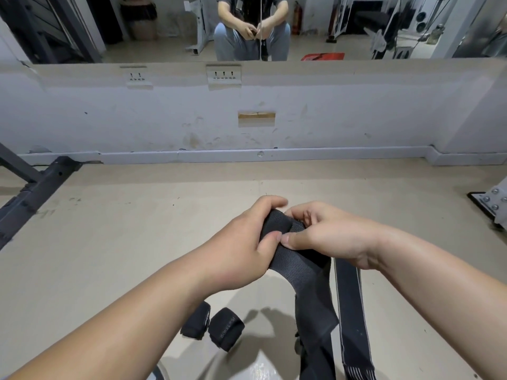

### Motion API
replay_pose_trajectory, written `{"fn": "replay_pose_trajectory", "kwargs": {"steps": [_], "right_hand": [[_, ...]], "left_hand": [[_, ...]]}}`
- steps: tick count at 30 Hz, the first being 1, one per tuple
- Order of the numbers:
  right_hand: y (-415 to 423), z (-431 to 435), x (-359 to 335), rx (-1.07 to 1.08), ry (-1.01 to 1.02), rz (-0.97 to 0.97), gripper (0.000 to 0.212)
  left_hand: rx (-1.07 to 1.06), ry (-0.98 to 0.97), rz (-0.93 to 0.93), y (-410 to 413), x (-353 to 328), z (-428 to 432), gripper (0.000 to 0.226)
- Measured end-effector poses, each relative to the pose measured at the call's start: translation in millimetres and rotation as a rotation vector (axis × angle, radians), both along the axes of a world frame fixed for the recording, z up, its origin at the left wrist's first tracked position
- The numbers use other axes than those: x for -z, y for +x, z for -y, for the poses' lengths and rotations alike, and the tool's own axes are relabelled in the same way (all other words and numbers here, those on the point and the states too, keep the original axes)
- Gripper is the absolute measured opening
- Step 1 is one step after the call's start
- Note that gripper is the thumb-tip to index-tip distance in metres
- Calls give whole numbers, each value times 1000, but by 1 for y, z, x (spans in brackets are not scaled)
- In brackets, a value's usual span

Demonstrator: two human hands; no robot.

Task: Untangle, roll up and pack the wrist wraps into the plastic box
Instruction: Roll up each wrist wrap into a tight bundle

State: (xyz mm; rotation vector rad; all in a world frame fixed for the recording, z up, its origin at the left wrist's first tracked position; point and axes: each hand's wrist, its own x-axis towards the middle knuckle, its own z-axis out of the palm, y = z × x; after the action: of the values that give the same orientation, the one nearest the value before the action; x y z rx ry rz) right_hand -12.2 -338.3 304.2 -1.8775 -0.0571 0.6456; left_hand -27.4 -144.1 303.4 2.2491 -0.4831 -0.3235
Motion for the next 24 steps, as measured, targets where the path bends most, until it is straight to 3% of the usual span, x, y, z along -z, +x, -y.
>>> {"fn": "replay_pose_trajectory", "kwargs": {"steps": [3,6,12,16,21,24], "right_hand": [[-1,2,-4,25,-39,3,3],[-1,3,-6,104,-32,9,18],[-2,-2,-2,58,36,-125,24],[3,-6,4,214,243,-165,26],[8,1,7,373,338,-146,39],[2,0,-2,329,392,-179,40]], "left_hand": [[-77,-35,-91,2,1,-1,56],[-247,-167,-121,4,1,0,23],[-270,-4,247,2,6,4,20],[-210,13,590,5,18,5,15],[-144,-181,570,4,30,12,20],[-153,-207,574,5,29,12,10]]}}
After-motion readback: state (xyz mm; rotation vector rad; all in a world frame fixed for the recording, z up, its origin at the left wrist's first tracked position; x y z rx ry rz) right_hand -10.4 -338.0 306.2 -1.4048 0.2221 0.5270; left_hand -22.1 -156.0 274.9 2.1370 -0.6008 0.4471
